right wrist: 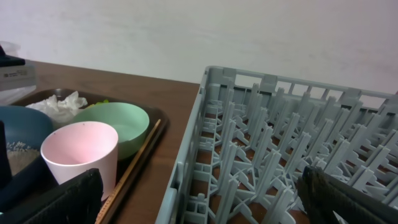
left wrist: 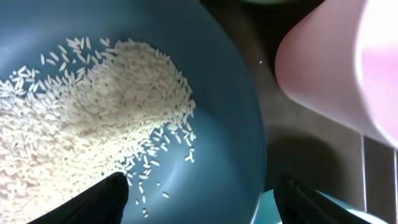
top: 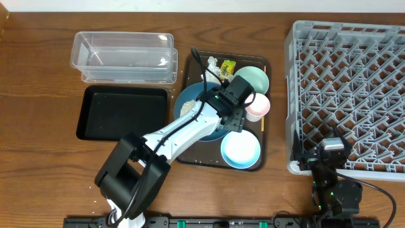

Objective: Sort waste into correct bins and load items into the dishwasher rack
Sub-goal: 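Grasp the blue rice plate rim with the left gripper and lift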

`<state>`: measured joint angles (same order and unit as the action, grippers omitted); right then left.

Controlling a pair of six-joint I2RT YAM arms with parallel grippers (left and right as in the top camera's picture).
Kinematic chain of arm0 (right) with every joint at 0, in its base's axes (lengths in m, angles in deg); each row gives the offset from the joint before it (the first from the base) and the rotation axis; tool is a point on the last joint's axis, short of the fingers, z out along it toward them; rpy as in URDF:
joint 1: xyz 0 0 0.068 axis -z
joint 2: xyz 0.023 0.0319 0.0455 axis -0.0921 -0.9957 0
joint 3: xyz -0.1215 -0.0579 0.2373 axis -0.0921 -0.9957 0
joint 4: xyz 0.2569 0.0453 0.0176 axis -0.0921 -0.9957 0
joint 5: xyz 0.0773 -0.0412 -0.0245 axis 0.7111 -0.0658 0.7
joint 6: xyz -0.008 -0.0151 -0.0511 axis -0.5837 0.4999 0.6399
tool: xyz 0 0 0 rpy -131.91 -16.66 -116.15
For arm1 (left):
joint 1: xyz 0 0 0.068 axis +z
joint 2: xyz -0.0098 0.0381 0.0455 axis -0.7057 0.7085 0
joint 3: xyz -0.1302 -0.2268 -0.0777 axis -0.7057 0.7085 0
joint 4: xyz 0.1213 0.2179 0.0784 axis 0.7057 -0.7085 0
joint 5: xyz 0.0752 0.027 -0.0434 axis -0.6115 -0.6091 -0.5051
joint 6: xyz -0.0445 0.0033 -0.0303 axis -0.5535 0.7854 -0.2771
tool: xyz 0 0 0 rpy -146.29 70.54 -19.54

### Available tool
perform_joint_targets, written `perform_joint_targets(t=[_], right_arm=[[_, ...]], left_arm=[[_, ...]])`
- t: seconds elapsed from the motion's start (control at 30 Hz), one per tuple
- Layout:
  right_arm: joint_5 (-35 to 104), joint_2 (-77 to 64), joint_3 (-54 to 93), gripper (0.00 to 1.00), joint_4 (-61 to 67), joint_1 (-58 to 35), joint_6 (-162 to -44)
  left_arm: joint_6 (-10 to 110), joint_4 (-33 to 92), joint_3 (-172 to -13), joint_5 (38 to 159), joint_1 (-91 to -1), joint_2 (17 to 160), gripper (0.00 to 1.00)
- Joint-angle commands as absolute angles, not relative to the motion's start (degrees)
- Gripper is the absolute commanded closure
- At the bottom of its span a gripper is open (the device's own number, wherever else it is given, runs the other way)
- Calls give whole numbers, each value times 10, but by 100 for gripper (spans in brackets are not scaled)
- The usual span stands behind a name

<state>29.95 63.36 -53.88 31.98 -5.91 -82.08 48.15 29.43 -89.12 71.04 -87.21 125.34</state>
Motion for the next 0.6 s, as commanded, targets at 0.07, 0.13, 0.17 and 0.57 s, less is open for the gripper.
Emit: perform_joint_targets(t=[0.07,0.13,0.17,0.57], right_arm=[[298,638,-539,1,317,-64,-823],[298,638,-539,1,317,-64,-823],[298,638,-539,1,317,-64,-823],[298,638,-539,1,317,-64,-823]], left_arm=[[479,316,-887,702,-872,1281,23],[479,322,-887,702,-872,1289,23],[479,324,-887,702,-872,1290,23],[476,331,-886,678,-873,1294,36]])
